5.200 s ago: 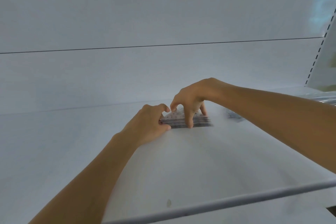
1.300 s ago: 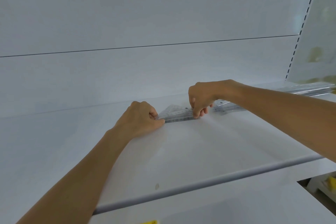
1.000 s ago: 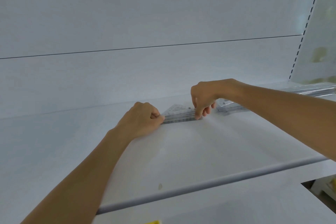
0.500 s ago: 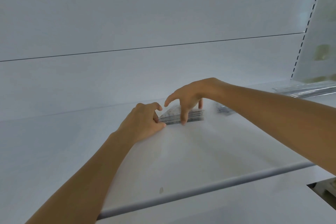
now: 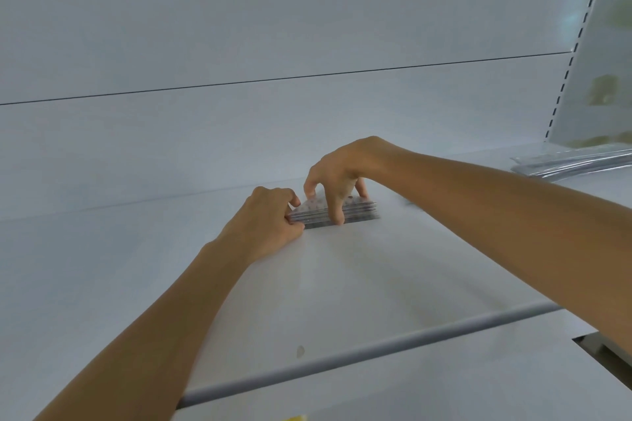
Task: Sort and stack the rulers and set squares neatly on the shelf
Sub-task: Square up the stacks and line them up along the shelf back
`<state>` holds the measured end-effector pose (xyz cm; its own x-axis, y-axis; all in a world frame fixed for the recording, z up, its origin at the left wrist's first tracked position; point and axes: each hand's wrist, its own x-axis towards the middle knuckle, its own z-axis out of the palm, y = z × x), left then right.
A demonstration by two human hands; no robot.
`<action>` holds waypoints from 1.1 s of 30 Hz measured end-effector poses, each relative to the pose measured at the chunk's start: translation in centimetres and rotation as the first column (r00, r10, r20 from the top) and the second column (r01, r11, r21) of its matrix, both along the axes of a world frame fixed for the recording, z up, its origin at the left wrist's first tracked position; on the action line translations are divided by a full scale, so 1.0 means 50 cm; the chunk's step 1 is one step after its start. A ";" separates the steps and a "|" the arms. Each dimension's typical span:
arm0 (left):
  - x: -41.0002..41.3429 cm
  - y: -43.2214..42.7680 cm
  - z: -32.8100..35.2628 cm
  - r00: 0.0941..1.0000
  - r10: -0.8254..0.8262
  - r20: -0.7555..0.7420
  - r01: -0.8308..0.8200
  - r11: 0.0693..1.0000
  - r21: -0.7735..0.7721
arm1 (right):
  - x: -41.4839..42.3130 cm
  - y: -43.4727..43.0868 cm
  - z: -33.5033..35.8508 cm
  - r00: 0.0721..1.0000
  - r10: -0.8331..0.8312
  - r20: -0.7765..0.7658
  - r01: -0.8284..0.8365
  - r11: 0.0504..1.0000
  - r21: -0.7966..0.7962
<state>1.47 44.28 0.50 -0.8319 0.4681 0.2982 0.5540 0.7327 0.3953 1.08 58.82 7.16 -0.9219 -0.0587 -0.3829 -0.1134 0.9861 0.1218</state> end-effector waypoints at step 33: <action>-0.005 -0.010 -0.012 0.999 0.006 0.038 -0.004 0.998 -0.060 | 0.055 0.093 -0.006 0.993 -0.056 -0.104 0.046 0.995 -0.092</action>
<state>1.22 43.79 -0.10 -0.8447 0.4796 0.2374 0.5352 0.7586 0.3717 3.84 63.45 6.87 -0.9597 -0.0400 -0.2781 -0.0536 0.9977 0.0417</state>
